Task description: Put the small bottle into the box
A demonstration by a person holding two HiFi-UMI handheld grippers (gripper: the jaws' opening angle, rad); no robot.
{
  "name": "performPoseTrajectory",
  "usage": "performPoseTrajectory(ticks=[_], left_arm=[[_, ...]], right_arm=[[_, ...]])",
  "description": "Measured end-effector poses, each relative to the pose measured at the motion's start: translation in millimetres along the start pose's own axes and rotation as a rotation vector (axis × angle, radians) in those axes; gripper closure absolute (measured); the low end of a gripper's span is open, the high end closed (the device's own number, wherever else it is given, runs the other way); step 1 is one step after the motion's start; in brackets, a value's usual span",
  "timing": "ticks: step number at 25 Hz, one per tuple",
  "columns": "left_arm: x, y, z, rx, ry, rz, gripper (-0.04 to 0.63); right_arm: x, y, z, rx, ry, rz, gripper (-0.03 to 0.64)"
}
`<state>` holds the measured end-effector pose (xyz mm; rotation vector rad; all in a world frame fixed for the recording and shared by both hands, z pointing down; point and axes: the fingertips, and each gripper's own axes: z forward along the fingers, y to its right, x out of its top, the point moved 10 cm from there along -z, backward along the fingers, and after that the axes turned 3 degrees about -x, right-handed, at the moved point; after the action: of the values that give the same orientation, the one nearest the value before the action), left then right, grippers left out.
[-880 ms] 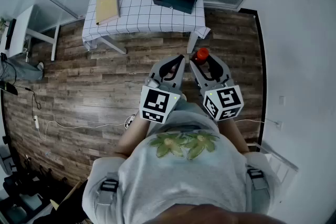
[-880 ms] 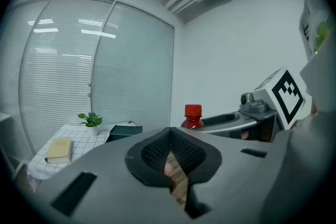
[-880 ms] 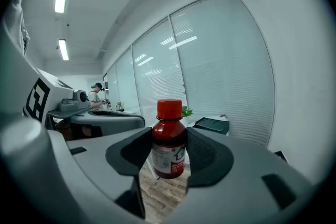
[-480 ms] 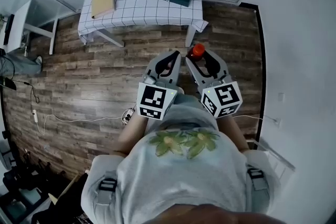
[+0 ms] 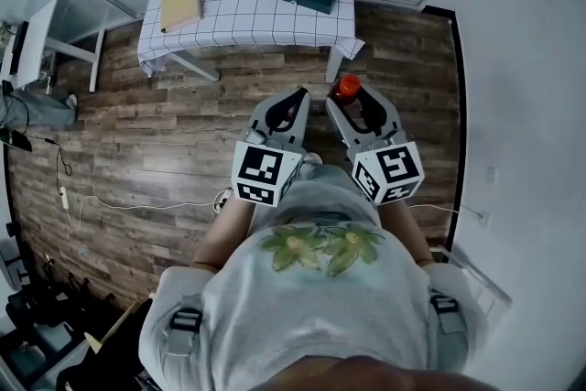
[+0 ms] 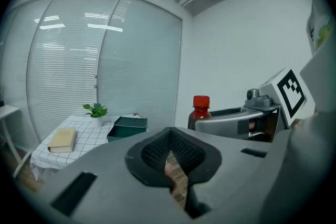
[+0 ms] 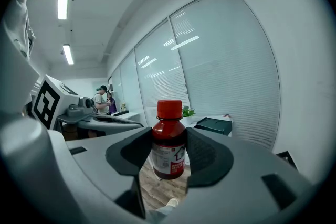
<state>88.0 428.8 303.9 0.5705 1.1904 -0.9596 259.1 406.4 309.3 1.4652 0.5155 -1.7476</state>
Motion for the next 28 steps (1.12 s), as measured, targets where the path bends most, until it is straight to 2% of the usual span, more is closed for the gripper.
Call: performPoseTrajectory(ticks=[10, 15, 22, 28], left_arm=[[10, -35, 29, -0.014, -0.007, 0.009, 0.588], [11, -59, 51, -0.037, -0.011, -0.013, 0.588], [24, -106, 83, -0.052, 0.004, -0.022, 0.588], [35, -156, 115, -0.078, -0.018, -0.025, 0.588]], right_arm=[[17, 25, 34, -0.046, -0.002, -0.008, 0.413], [19, 39, 58, -0.076, -0.011, 0.001, 0.413], [37, 55, 109, -0.090, -0.017, -0.017, 0.414], [62, 71, 160, -0.124, -0.009, -0.030, 0.414]])
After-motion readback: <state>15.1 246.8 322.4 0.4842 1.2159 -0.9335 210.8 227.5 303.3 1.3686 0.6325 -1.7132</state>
